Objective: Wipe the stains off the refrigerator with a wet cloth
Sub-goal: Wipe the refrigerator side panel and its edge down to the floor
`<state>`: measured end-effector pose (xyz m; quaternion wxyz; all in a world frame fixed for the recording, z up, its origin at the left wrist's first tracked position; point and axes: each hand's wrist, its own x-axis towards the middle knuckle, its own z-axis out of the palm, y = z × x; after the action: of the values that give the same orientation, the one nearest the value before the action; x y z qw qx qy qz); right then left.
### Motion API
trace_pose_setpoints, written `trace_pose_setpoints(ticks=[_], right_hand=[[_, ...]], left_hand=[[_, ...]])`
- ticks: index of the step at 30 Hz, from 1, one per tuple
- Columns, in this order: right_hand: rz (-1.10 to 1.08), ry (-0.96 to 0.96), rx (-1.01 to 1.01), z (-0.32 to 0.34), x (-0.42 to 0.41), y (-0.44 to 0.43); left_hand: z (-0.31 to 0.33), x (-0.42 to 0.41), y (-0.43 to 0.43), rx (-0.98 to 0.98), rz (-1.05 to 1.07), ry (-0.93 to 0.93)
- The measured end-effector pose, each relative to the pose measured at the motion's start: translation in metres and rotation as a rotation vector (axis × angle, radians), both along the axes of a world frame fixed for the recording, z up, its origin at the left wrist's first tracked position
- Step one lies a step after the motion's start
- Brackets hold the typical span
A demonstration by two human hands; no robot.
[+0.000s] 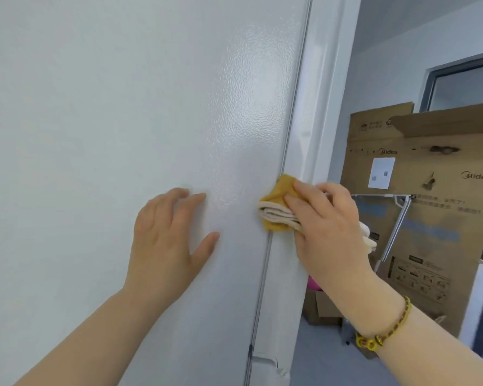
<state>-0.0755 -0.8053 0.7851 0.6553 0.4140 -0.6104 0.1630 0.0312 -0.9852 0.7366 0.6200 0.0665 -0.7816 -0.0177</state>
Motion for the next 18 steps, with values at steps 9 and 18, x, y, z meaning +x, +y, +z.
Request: trace_pose_setpoints(ticks=[9,18], right_hand=[[-0.016,0.099,0.239,-0.077,-0.006,0.014],[-0.087,0.051,0.039,-0.092,-0.008,-0.003]], left_hand=[[-0.058,-0.005,-0.014,-0.063,0.101,-0.140],[-0.064,-0.007,-0.012,-0.050,0.195,-0.213]])
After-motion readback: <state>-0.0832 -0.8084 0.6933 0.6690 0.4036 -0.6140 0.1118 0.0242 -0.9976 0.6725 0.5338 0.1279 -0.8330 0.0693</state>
